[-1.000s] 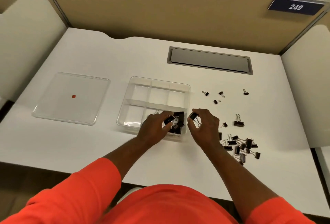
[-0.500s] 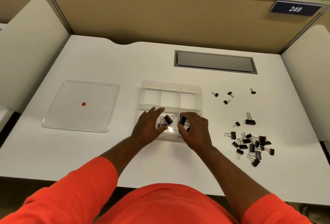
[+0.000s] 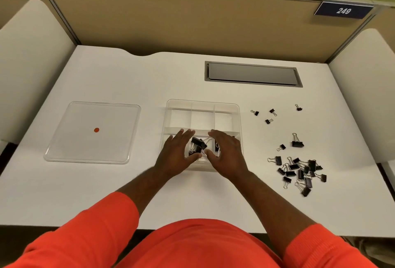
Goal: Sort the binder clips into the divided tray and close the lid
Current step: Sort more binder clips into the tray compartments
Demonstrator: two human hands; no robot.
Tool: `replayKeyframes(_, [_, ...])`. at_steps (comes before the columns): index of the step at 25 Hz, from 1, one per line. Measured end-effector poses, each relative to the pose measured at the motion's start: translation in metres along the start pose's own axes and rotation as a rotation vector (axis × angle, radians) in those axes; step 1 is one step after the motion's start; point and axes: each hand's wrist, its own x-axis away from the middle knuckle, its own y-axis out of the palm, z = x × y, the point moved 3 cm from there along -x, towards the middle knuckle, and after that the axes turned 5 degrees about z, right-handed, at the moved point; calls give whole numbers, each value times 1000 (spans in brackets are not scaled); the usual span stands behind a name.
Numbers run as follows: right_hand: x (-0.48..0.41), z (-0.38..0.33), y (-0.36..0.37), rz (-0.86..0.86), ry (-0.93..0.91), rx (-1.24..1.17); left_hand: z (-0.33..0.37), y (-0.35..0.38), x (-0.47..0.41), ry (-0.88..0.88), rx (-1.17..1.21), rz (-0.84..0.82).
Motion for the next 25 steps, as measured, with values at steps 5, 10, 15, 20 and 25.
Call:
replayKeyframes(5, [18, 20, -10, -7, 58, 64, 12, 10, 3, 12, 15, -22])
replayKeyframes(10, [38, 43, -34, -2, 127, 126, 40, 28, -1, 105, 14, -19])
replayKeyframes(15, [57, 81, -58, -30, 185, 148, 76, 49, -12, 139, -15, -6])
replayKeyframes(20, [84, 134, -85, -39, 265, 157, 115, 80, -17, 164, -20, -18])
replayKeyframes(25, [107, 192, -115, -10, 352, 140, 152, 117, -23, 161, 9, -51])
